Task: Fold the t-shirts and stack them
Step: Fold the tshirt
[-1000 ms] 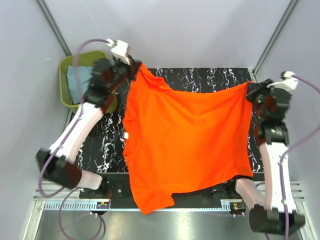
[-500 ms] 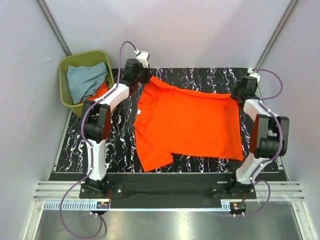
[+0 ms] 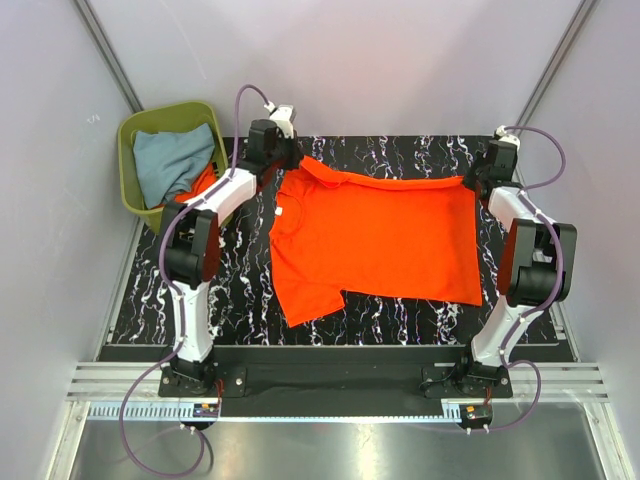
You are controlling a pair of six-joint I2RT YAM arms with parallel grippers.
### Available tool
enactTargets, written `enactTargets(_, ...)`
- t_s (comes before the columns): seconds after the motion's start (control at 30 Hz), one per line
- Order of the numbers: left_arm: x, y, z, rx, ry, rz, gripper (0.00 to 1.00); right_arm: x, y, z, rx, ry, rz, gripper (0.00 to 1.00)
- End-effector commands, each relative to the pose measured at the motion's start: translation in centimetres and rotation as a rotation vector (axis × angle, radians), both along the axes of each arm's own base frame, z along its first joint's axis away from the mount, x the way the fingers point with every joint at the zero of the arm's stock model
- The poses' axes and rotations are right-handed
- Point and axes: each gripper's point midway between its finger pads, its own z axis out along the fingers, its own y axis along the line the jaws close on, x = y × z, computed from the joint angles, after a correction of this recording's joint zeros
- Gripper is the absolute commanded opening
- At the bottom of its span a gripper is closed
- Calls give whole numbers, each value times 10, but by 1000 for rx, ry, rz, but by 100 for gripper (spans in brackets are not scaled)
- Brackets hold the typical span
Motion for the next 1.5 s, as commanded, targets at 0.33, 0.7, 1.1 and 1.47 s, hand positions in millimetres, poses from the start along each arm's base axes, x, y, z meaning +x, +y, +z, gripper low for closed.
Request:
enactTargets(0.33,-69,21,29,-92,175,39,0,-19,16,2,153,126,-12,0)
enactTargets(0.7,-111,23,1,-130,309,24,0,-37,13,-14,164,199,-39,0)
enactTargets(1.1,-138,27,-17,-142,374,25,0,-38,8,-33,163,266,-43,0)
enactTargets(1.47,-151,25,-20,-165,402,18,0,-36,1,-36,156,273,-52,0)
